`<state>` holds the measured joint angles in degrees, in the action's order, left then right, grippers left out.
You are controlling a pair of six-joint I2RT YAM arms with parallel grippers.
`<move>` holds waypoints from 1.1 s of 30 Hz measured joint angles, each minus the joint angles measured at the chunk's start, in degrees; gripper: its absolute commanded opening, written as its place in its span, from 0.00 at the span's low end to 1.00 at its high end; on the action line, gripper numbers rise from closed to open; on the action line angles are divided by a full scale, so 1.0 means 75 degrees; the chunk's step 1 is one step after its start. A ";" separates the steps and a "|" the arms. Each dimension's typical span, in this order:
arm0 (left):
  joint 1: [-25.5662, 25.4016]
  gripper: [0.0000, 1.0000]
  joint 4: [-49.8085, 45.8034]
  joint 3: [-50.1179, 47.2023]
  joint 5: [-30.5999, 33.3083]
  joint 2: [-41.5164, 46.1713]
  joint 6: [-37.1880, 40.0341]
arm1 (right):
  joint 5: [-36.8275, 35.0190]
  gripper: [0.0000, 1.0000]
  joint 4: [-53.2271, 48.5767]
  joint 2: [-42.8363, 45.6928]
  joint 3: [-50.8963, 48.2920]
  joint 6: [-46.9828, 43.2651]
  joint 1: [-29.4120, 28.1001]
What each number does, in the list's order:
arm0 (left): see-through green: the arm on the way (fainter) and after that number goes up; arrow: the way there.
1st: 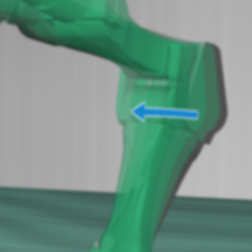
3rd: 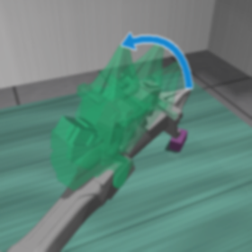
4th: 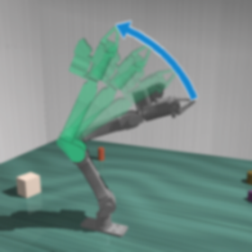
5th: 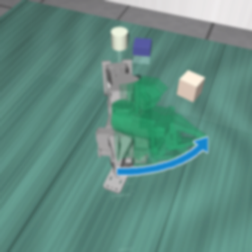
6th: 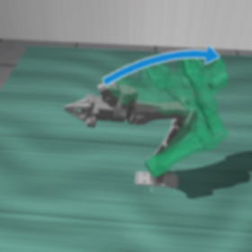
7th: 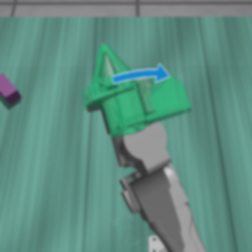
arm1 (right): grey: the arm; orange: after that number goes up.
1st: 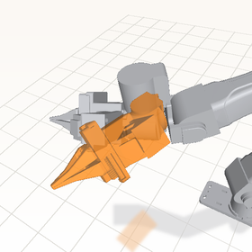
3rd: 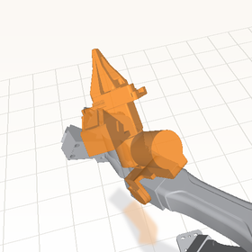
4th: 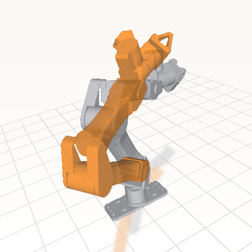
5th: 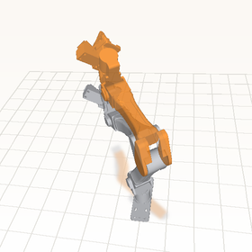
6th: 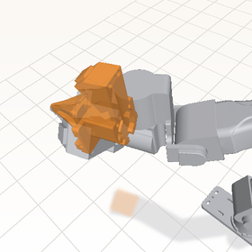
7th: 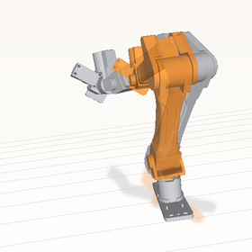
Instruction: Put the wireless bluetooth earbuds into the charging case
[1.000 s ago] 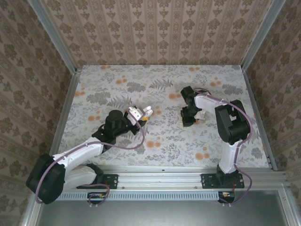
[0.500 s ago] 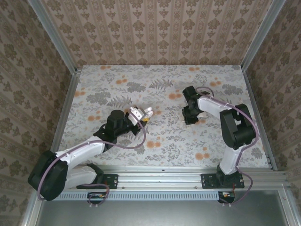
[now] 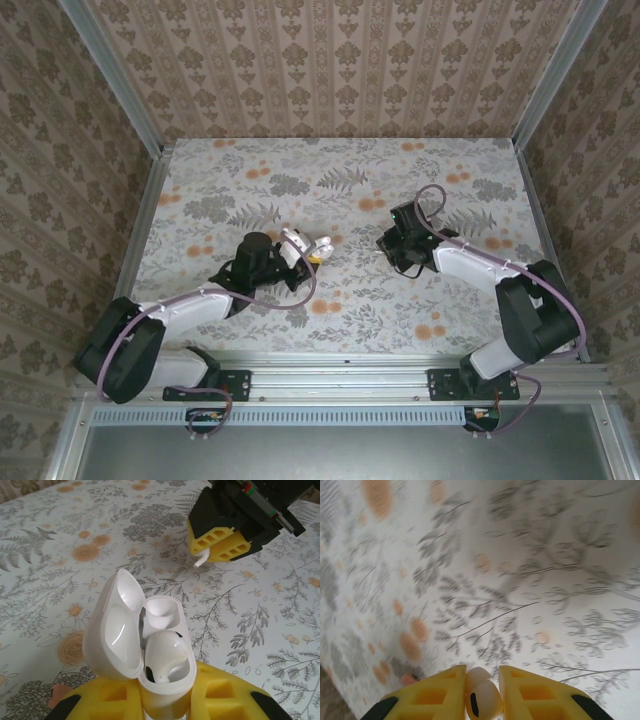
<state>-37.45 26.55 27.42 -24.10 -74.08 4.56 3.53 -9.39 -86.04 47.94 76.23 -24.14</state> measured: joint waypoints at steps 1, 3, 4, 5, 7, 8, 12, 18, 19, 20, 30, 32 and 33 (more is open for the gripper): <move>0.0006 0.16 0.0017 0.0000 -0.0067 -0.0041 -0.0017 | 0.0050 0.22 0.0271 0.0119 -0.0114 -0.0265 -0.0047; 0.0035 0.16 0.0052 0.0003 -0.0181 -0.0125 -0.0044 | 0.0189 0.23 0.0627 0.0297 -0.0210 -0.0764 -0.0070; 0.0052 0.16 0.0073 0.0012 -0.0245 -0.0178 -0.0047 | 0.0265 0.23 0.0810 0.0385 -0.0216 -0.1072 -0.0076; 0.0076 0.16 0.0102 0.0023 -0.0309 -0.0242 -0.0050 | 0.0373 0.23 0.0968 0.0452 -0.0216 -0.1370 -0.0076; 0.0149 0.16 0.0134 0.0087 -0.0458 -0.0402 -0.0073 | 0.0612 0.23 0.1265 0.0580 -0.0216 -0.1967 -0.0090; 0.0169 0.16 0.0152 0.0134 -0.0548 -0.0495 -0.0096 | 0.0758 0.23 0.1399 0.0621 -0.0216 -0.2238 -0.0093; 0.0251 0.16 0.0344 0.0277 -0.0906 -0.0778 -0.0152 | 0.1326 0.22 0.1740 0.0691 -0.0216 -0.3334 -0.0163; 0.0256 0.16 0.0580 0.0431 -0.1539 -0.1008 -0.0189 | 0.1988 0.21 0.1871 0.1070 -0.0216 -0.4951 -0.0329; 0.0256 0.16 0.0612 0.0437 -0.1626 -0.1014 -0.0192 | 0.2052 0.21 0.1880 0.1122 -0.0216 -0.5176 -0.0347; 0.0256 0.16 0.0650 0.0437 -0.1711 -0.1014 -0.0210 | 0.2113 0.21 0.1883 0.1172 -0.0216 -0.5423 -0.0370; 0.0256 0.16 0.0933 0.0458 -0.2116 -0.1014 -0.0280 | 0.2206 0.20 0.1853 0.1606 -0.0219 -0.7624 -0.0705; 0.0256 0.16 0.0956 0.0458 -0.2157 -0.1014 -0.0306 | 0.2186 0.19 0.1853 0.1795 -0.0230 -0.8154 -0.0813; 0.0256 0.16 0.0965 0.0458 -0.2168 -0.1014 -0.0323 | 0.2168 0.19 0.1853 0.1877 -0.0242 -0.8346 -0.0854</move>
<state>-35.53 33.78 30.85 -40.36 -81.69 2.13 19.79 4.51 -71.96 46.13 13.63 -30.55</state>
